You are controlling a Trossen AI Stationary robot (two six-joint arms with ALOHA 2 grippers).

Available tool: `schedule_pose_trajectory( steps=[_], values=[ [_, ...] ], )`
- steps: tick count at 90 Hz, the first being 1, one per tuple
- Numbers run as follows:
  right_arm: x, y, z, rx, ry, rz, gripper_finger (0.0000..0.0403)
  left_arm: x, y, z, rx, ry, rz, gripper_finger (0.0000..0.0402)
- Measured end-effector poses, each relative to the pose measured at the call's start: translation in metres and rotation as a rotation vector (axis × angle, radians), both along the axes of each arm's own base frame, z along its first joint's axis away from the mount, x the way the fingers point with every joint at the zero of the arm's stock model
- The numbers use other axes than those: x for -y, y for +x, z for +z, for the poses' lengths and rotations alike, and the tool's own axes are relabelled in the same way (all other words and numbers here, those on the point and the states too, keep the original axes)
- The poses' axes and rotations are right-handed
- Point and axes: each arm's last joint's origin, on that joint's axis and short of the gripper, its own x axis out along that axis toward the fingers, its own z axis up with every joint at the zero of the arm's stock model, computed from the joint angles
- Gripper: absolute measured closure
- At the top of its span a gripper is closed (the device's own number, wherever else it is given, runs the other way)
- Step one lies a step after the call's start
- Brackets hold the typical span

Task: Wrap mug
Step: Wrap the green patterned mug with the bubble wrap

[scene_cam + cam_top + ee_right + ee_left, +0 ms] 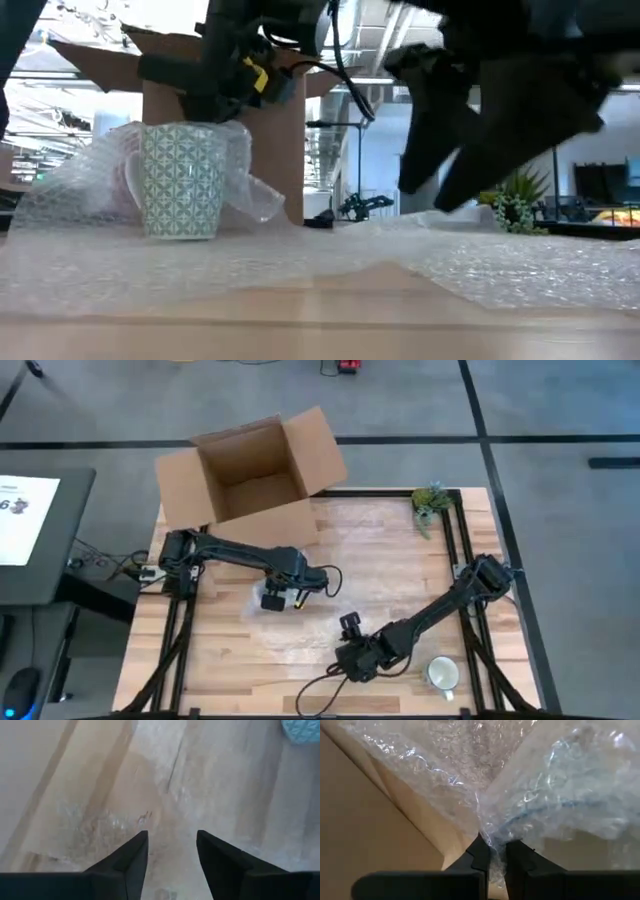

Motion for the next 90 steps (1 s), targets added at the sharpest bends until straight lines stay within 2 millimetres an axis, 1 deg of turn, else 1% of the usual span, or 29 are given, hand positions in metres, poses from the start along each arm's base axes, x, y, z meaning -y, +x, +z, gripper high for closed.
schedule_pose_trajectory(
  steps=[12,27,35,45,49,58,65,73,81,90],
  values=[
    [0.005,0.007,-0.005,0.075,0.023,0.019,0.0224,0.004,0.001,0.009,0.036,-0.017,0.002,0.0374],
    [0.013,0.015,-0.005,0.091,0.066,0.032,0.0221,0.010,0.004,0.022,0.084,-0.032,-0.016,0.0346],
    [0.016,0.022,-0.013,0.078,0.111,0.049,0.0226,0.013,0.005,0.026,0.101,-0.031,-0.013,0.0325],
    [0.016,0.028,-0.028,0.067,0.110,0.088,0.0234,0.015,0.007,0.033,0.127,-0.045,-0.013,0.0298],
    [0.017,0.030,-0.033,0.061,0.107,0.086,0.0237,0.015,0.008,0.035,0.135,-0.057,-0.011,0.0288],
    [0.018,0.034,-0.040,0.069,0.119,0.062,0.0248,0.016,0.009,0.039,0.147,-0.062,-0.016,0.0270],
    [0.020,0.035,-0.040,0.064,0.146,0.040,0.0263,0.016,0.009,0.041,0.148,-0.064,-0.023,0.0260],
    [0.024,0.037,-0.041,0.066,0.180,-0.005,0.0291,0.016,0.009,0.046,0.152,-0.065,-0.028,0.0256],
    [0.028,0.039,-0.041,0.066,0.196,-0.038,0.0333,0.016,0.009,0.055,0.172,-0.066,-0.023,0.0255],
    [0.028,0.039,-0.041,0.065,0.190,-0.040,0.0386,0.019,0.006,0.073,0.217,-0.070,-0.018,0.0255]
  ],
)
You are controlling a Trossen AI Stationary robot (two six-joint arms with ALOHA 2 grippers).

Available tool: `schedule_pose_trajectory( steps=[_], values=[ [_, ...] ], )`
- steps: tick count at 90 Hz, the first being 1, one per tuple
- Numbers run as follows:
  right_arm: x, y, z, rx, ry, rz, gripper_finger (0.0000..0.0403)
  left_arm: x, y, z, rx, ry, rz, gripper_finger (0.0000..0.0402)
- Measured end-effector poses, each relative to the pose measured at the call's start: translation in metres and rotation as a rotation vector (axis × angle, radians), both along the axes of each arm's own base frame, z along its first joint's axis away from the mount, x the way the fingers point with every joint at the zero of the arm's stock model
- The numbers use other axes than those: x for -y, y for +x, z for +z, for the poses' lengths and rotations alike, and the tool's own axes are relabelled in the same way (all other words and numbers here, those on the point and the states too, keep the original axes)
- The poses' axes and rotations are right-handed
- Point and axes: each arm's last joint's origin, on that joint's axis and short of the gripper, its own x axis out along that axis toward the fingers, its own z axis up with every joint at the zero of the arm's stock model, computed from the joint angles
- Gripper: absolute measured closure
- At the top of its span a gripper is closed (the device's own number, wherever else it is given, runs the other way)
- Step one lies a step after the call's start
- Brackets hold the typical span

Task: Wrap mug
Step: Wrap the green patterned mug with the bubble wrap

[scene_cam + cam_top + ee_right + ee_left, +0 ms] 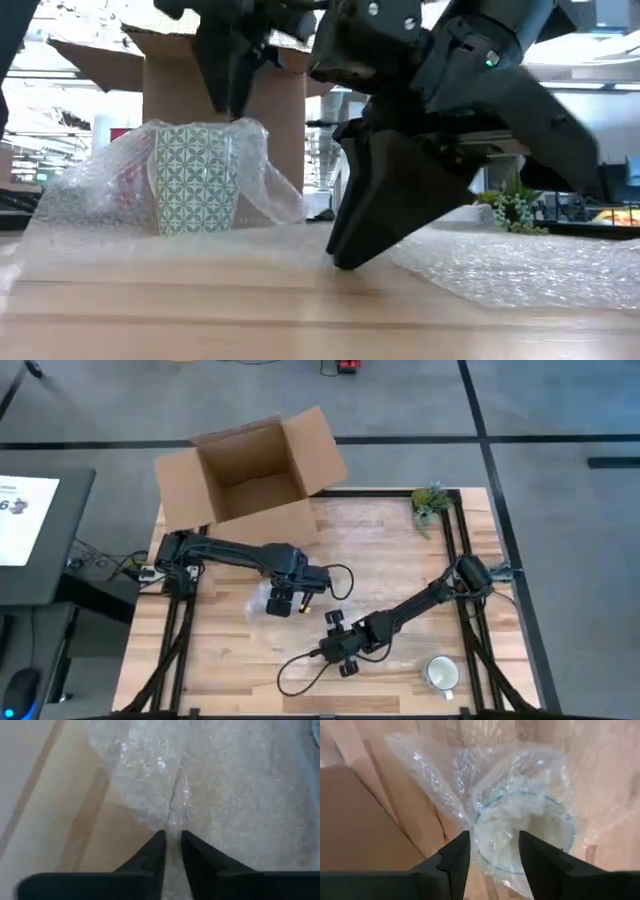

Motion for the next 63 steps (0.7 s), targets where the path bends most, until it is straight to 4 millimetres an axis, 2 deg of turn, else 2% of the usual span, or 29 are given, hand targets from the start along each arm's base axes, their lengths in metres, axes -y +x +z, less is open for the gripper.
schedule_pose_trajectory(
  steps=[10,22,42,50,63],
  values=[
    [-0.002,0.000,0.001,-0.001,0.007,-0.016,0.0395,0.006,-0.009,0.022,0.083,-0.012,0.016,0.0254],
    [-0.004,0.000,0.010,0.008,0.013,-0.024,0.0402,0.021,-0.032,0.047,0.154,-0.030,0.067,0.0255],
    [-0.004,0.010,0.054,0.164,-0.023,-0.046,0.0403,0.060,-0.080,0.085,0.350,-0.063,0.163,0.0257],
    [-0.001,0.014,0.068,0.215,-0.062,-0.070,0.0403,0.076,-0.101,0.089,0.429,-0.007,0.199,0.0257],
    [0.004,0.025,0.092,0.301,-0.081,-0.118,0.0403,0.100,-0.136,0.078,0.542,0.066,0.258,0.0257]
  ],
)
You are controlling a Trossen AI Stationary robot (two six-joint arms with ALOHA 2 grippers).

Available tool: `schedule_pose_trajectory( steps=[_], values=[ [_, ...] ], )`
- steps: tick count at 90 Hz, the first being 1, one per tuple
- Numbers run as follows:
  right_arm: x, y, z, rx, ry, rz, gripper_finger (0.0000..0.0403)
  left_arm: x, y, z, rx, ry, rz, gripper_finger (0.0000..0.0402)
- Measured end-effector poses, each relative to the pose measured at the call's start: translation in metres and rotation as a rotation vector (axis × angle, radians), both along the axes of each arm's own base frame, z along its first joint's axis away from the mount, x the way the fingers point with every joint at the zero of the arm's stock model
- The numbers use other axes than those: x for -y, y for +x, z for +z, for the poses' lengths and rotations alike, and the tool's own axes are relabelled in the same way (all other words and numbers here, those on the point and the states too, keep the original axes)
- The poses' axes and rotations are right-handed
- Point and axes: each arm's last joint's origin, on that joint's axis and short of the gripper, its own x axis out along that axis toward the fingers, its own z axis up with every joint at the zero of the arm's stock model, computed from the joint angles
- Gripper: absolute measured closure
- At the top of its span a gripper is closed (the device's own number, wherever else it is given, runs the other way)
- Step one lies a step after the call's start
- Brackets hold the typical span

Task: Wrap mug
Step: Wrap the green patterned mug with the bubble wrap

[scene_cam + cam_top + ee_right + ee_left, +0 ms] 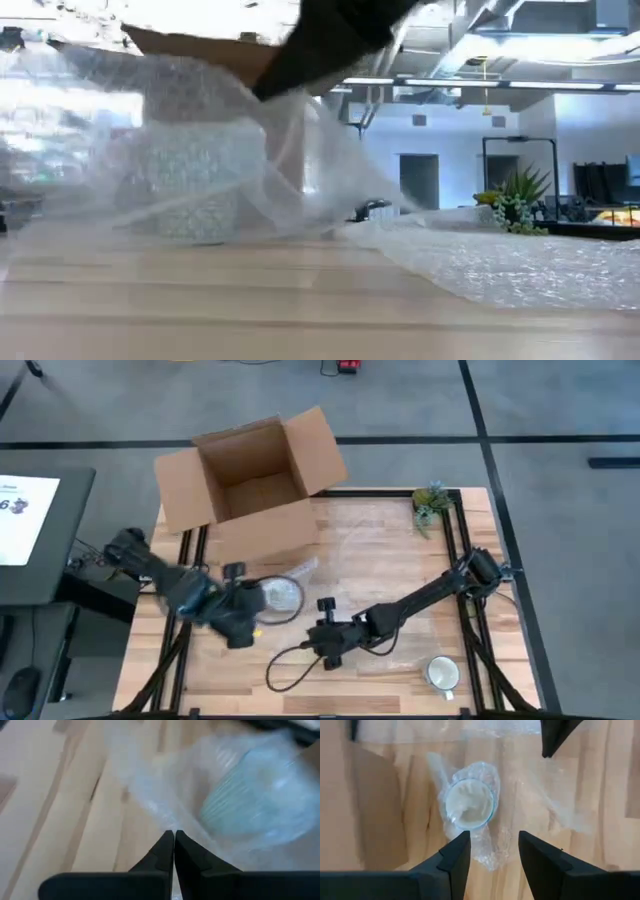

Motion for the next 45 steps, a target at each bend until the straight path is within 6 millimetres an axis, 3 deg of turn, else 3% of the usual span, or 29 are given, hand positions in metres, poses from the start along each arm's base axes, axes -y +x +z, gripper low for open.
schedule_pose_trajectory(
  steps=[16,33,45],
  values=[
    [0.010,0.011,0.012,0.043,0.022,-0.037,0.0403,0.025,-0.033,-0.035,0.040,0.033,0.051,0.0258],
    [0.024,0.020,0.027,0.121,0.048,-0.172,0.0403,0.045,-0.053,-0.082,0.057,0.021,0.083,0.0258],
    [0.036,0.026,0.034,0.158,0.075,-0.261,0.0403,0.059,-0.066,-0.102,0.080,-0.055,0.093,0.0258]
  ],
)
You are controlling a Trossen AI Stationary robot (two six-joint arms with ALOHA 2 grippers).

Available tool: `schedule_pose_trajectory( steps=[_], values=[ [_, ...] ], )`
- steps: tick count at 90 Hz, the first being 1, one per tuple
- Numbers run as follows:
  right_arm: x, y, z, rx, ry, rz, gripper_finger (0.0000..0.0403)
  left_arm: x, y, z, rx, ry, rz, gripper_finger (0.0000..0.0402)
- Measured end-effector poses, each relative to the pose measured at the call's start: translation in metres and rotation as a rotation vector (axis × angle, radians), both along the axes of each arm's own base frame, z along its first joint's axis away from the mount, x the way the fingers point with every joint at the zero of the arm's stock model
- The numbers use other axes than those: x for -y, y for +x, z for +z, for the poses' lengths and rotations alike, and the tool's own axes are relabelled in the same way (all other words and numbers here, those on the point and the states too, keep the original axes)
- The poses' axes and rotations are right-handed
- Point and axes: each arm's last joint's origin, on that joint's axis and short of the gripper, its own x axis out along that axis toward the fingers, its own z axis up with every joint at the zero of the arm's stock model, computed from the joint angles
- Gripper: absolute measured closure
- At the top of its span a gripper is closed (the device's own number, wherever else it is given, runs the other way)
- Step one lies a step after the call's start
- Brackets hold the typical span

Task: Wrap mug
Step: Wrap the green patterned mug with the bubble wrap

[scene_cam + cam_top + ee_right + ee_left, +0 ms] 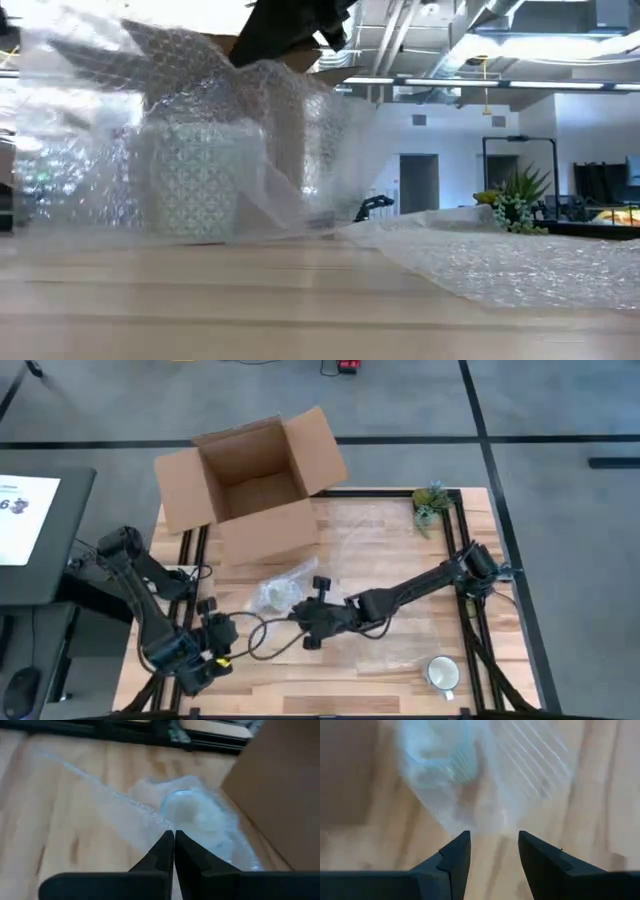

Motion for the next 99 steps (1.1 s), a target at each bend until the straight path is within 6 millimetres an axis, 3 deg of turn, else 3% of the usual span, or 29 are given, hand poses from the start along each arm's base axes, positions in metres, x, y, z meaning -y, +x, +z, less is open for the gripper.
schedule_pose_trajectory(
  steps=[27,44,60,71,83,99],
  values=[
    [0.029,0.009,0.006,0.053,0.079,-0.127,0.0403,0.032,-0.024,-0.002,0.131,-0.120,-0.126,0.0258],
    [0.040,0.011,0.006,0.066,0.111,-0.166,0.0403,0.051,-0.016,-0.011,0.336,-0.138,-0.273,0.0258],
    [0.041,0.012,0.005,0.017,0.087,-0.075,0.0403,0.051,0.000,-0.032,0.422,-0.113,-0.325,0.0258],
    [0.026,0.002,0.004,-0.109,-0.016,0.109,0.0403,0.046,0.001,-0.040,0.401,-0.104,-0.316,0.0258],
    [-0.005,-0.012,-0.002,-0.243,0.007,0.399,0.0402,0.041,-0.001,-0.044,0.352,-0.097,-0.282,0.0258],
    [-0.051,-0.020,-0.054,-0.430,-0.047,0.613,0.0352,0.034,-0.004,-0.048,0.319,-0.087,-0.217,0.0258]
  ],
)
